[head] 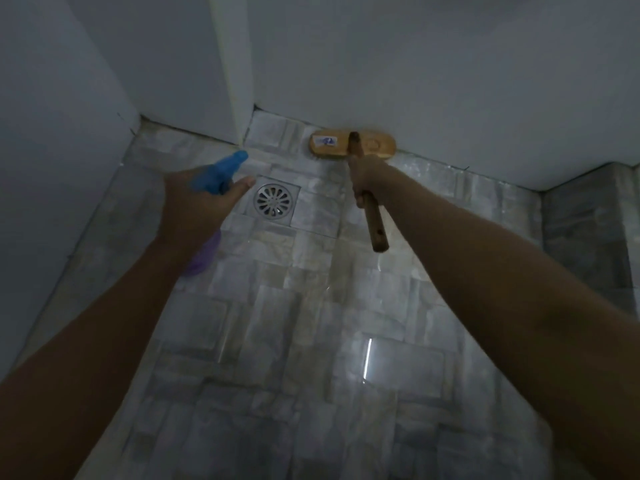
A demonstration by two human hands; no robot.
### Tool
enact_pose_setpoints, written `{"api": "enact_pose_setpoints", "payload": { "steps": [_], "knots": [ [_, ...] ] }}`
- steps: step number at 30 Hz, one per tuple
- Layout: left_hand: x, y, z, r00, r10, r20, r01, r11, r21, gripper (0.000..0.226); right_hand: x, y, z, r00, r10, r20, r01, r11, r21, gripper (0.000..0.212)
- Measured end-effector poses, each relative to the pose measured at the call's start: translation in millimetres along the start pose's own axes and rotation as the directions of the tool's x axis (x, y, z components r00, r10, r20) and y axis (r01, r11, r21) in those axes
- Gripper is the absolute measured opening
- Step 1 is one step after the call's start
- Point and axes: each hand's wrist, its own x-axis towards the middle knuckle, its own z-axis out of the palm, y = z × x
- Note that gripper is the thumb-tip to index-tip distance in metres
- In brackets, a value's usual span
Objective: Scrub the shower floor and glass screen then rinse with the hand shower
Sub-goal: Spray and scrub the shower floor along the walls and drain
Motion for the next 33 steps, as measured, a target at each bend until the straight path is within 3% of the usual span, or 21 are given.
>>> {"api": "enact_pose_setpoints", "payload": {
  "steps": [1,3,4,6,9,12,15,19,21,23,25,27,31,33],
  "knots": [
    [0,1,-2,1.0,0.006,0.002,-0.006,1.0,0.005,0.034,-9,3,2,1.0,-0.019,-0.019,0.019,0.999,0.026,0.01],
    [2,-1,-6,1.0,0.018,-0.003,-0.018,1.0,0.025,0.034,-40,27,16,0.995,-0.087,-0.039,0.084,0.993,-0.085,0.031],
    [2,-2,-9,1.0,0.019,-0.022,-0.019,1.0,0.024,0.036,-57,44,24,0.995,-0.094,-0.016,0.092,0.99,-0.111,0.03],
    [2,-5,-12,0.998,0.011,-0.059,-0.01,1.0,0.02,0.037,-92,82,43,0.996,0.005,0.085,-0.002,0.999,-0.035,0.029],
    [3,-8,-16,0.998,0.019,-0.06,-0.017,0.999,0.033,0.037,-118,103,53,0.983,0.094,0.158,-0.083,0.994,-0.078,0.038],
    [0,-11,-18,0.998,0.064,-0.011,-0.063,0.995,0.075,0.034,-80,73,36,0.996,0.001,0.09,0.009,0.994,-0.105,0.025],
    [-4,-9,-15,0.997,0.075,0.009,-0.076,0.996,0.038,0.032,-29,20,13,0.999,0.03,0.016,-0.031,0.992,0.121,0.011],
    [-7,-8,-14,0.992,0.115,0.054,-0.118,0.991,0.067,0.034,-15,5,18,0.997,-0.016,-0.073,0.018,0.999,0.03,0.026],
    [-1,-11,-19,0.996,0.076,0.051,-0.08,0.993,0.089,0.034,-48,20,38,0.996,-0.067,-0.06,0.065,0.997,-0.037,0.028],
    [3,-18,-30,0.999,0.021,0.046,-0.025,0.995,0.094,0.042,-87,46,62,0.996,-0.083,0.044,0.086,0.995,-0.049,0.031],
    [1,-28,-48,0.999,0.028,0.033,-0.033,0.986,0.164,0.051,-121,71,83,0.986,-0.011,0.163,0.018,0.999,-0.037,0.039],
    [0,-40,-71,1.0,0.008,-0.005,-0.006,0.981,0.194,0.033,-137,83,94,0.973,0.055,0.225,-0.038,0.996,-0.081,0.042],
    [3,-46,-91,0.997,-0.012,-0.072,0.024,0.986,0.167,0.011,-110,44,94,0.982,-0.071,0.175,0.095,0.987,-0.132,0.037],
    [2,-48,-89,0.997,0.005,-0.08,0.009,0.986,0.169,0.019,-77,5,94,0.987,-0.142,0.078,0.149,0.985,-0.092,0.033]
  ]
}}
